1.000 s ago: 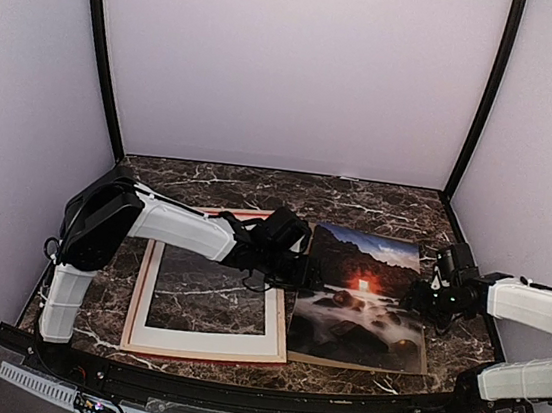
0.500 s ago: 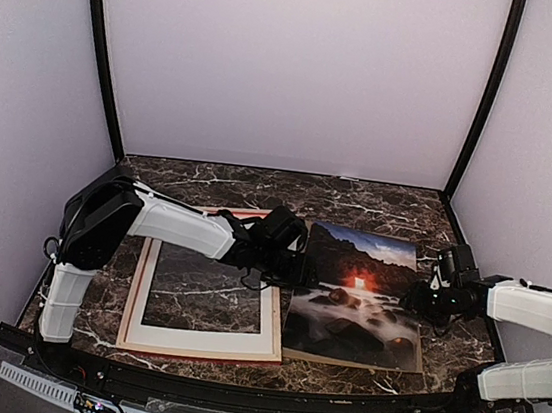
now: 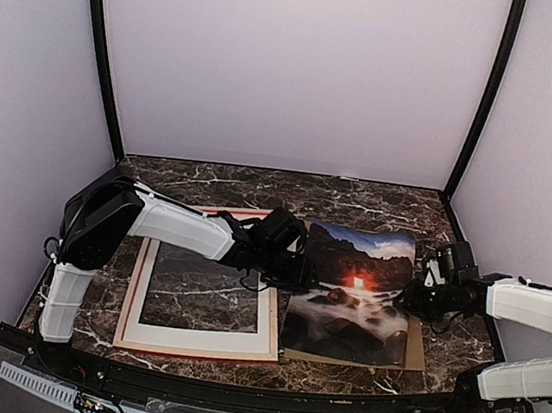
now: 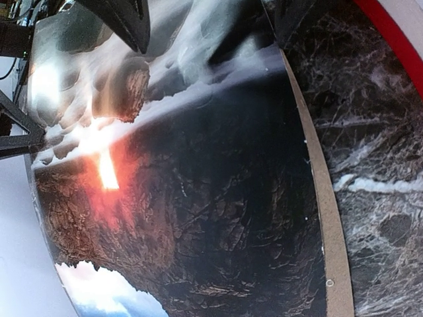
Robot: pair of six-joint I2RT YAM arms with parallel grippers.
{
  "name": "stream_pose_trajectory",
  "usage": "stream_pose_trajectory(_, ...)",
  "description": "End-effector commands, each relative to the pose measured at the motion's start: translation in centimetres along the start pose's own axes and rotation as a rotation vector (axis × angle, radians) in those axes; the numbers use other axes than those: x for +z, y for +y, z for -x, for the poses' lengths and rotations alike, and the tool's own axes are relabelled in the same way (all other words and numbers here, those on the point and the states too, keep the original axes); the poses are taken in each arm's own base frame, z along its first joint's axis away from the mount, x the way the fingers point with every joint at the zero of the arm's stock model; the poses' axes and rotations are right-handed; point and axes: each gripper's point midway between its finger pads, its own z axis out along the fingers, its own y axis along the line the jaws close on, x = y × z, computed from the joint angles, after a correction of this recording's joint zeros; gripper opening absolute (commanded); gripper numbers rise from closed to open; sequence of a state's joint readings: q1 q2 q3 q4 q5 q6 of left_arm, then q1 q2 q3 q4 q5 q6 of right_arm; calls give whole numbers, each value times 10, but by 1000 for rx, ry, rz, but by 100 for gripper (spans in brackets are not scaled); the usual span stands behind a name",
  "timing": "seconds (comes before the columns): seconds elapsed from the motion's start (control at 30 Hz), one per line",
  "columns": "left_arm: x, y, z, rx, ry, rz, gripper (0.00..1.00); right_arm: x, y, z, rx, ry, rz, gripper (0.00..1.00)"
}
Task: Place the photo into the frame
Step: Pick up the photo from the backboard.
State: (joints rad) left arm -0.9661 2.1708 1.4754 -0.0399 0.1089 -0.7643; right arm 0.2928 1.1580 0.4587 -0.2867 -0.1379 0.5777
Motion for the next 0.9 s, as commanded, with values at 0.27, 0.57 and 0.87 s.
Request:
stream_pose_trajectory(0.27,1,2,-29,22,82,-13,66,-6,34,22,-52,-44,128,34)
stream_pose_trajectory(0.57,-29,-12,-2,65,1,-111,73,-33,49,50,-97,-112,123,22)
stream_pose_trajectory(0.87,-100,-16,59,109,-179,-264,81,-85,109,86,-166,-165,319,20)
